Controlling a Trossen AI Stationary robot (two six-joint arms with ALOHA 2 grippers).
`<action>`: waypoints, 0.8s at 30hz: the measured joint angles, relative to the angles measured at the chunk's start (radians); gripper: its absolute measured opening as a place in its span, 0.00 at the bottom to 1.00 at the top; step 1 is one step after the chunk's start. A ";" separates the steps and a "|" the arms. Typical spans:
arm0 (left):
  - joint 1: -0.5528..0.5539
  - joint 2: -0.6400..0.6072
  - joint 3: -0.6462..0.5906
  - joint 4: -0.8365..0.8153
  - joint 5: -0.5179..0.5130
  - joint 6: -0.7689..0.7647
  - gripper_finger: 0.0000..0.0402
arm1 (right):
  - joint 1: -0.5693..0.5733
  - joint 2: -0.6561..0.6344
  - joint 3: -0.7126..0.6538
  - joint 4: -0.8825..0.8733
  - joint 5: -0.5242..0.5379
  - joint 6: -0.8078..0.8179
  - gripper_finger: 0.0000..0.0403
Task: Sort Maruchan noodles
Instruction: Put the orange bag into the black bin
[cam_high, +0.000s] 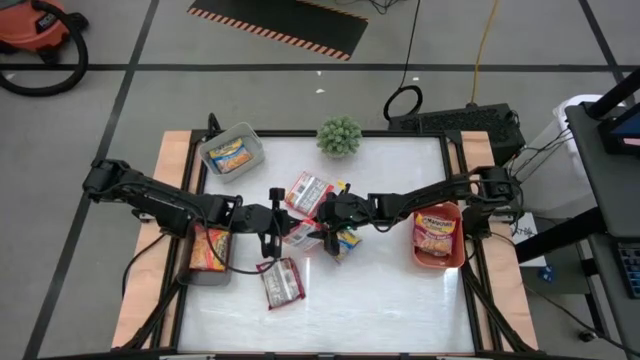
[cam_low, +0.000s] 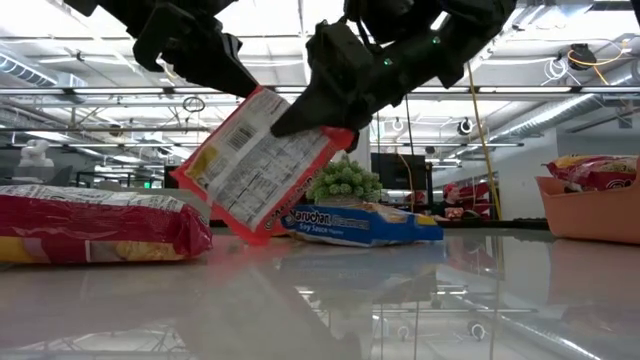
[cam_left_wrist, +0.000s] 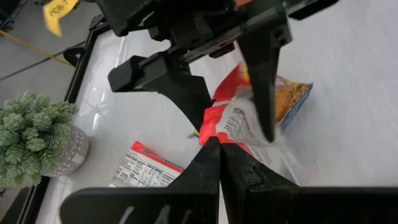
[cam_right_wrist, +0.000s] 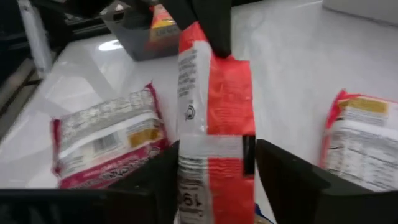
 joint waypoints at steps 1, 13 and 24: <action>0.000 0.000 0.000 0.000 0.000 -0.001 0.00 | 0.000 -0.001 0.000 -0.001 0.005 -0.007 0.43; 0.000 0.000 0.000 -0.005 0.000 -0.141 0.14 | 0.000 -0.008 -0.001 -0.008 0.006 -0.054 0.24; -0.003 -0.033 0.000 -0.028 -0.004 -0.195 0.49 | 0.000 -0.051 -0.001 -0.047 0.011 -0.084 0.25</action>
